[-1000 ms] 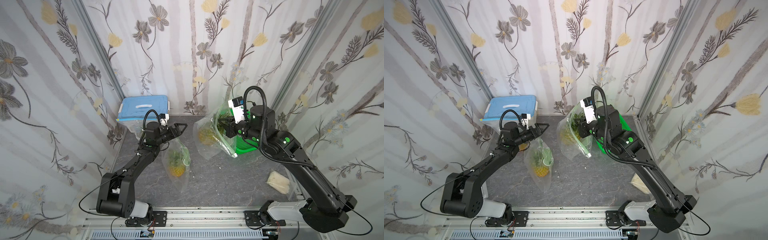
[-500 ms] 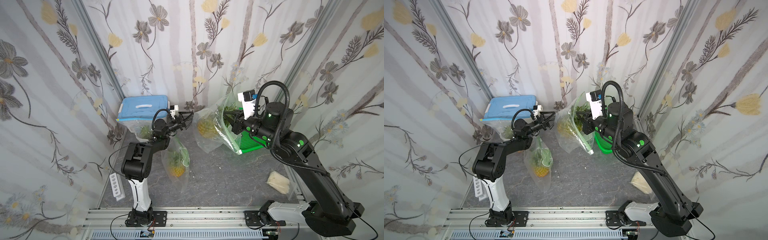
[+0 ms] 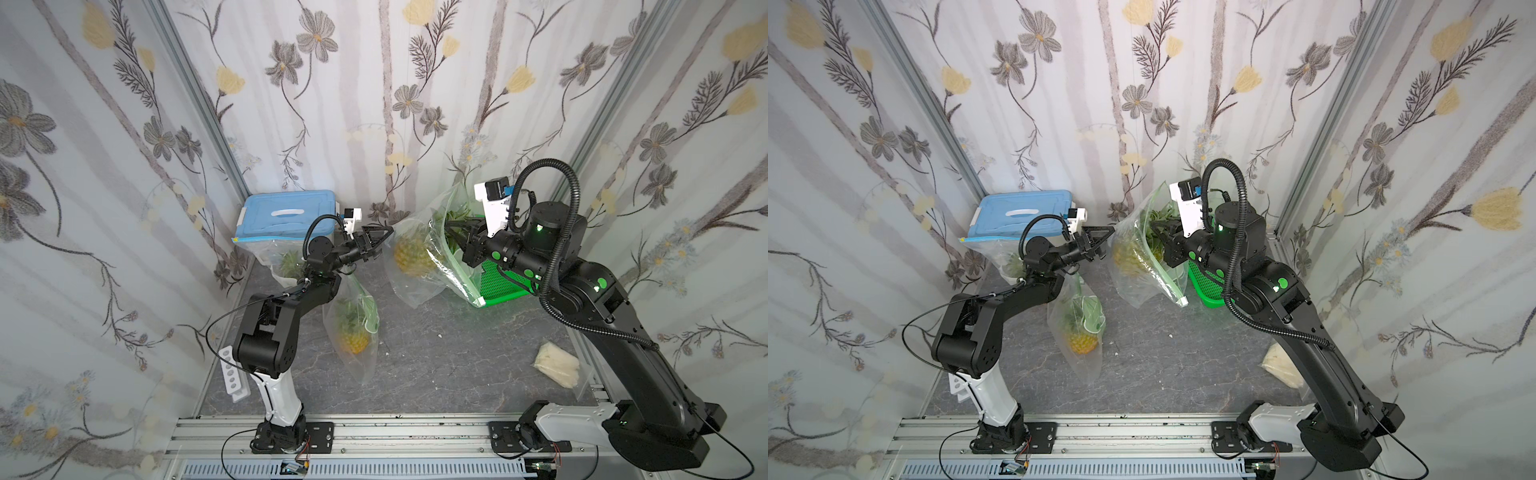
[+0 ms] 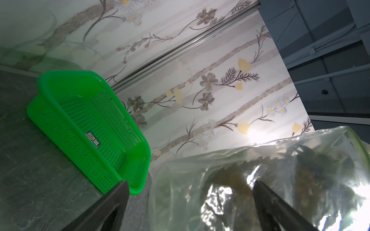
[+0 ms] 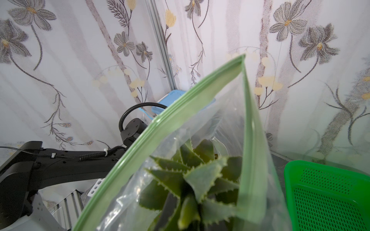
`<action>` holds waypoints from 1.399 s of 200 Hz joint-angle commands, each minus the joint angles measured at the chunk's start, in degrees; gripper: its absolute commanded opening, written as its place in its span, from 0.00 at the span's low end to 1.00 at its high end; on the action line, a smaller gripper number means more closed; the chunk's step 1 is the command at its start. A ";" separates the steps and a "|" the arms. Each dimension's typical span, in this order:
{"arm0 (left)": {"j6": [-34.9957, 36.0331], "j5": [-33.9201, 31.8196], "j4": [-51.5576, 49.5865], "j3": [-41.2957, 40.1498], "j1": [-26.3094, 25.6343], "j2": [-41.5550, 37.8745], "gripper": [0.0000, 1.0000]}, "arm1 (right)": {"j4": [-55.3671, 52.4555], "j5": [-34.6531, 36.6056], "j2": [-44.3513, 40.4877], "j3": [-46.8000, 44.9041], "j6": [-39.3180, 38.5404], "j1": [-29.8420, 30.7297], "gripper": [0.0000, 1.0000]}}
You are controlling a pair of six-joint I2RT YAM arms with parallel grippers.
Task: Open the zip-top bag and take out the pineapple
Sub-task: Pick up the pineapple from the zipper food storage bag.
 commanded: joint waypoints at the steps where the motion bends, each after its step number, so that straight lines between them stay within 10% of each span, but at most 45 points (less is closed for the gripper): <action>1: -3.47 0.46 6.03 1.19 -0.21 1.90 0.93 | 10.44 -1.14 0.46 1.04 -0.61 -0.01 0.00; 55: -2.93 1.04 4.13 2.71 -1.18 2.00 0.00 | 10.88 -0.58 1.65 0.63 -0.60 0.04 0.00; 93: 2.04 -0.98 -2.41 0.19 -1.07 -1.53 0.00 | 10.28 1.44 0.85 -0.55 -0.91 0.01 0.00; 136: 40.07 -17.83 -53.95 1.18 -1.61 -19.84 0.00 | 9.08 4.35 -2.96 -3.62 -1.35 0.00 0.00; 174: 55.93 -32.08 -76.24 7.04 -2.54 -26.49 0.00 | 8.86 5.70 -5.27 -6.32 -1.57 -0.08 0.00; 280: 61.93 -59.76 -84.41 6.58 -3.66 -24.77 0.00 | 11.39 12.20 -10.23 -12.23 -2.01 -4.45 0.00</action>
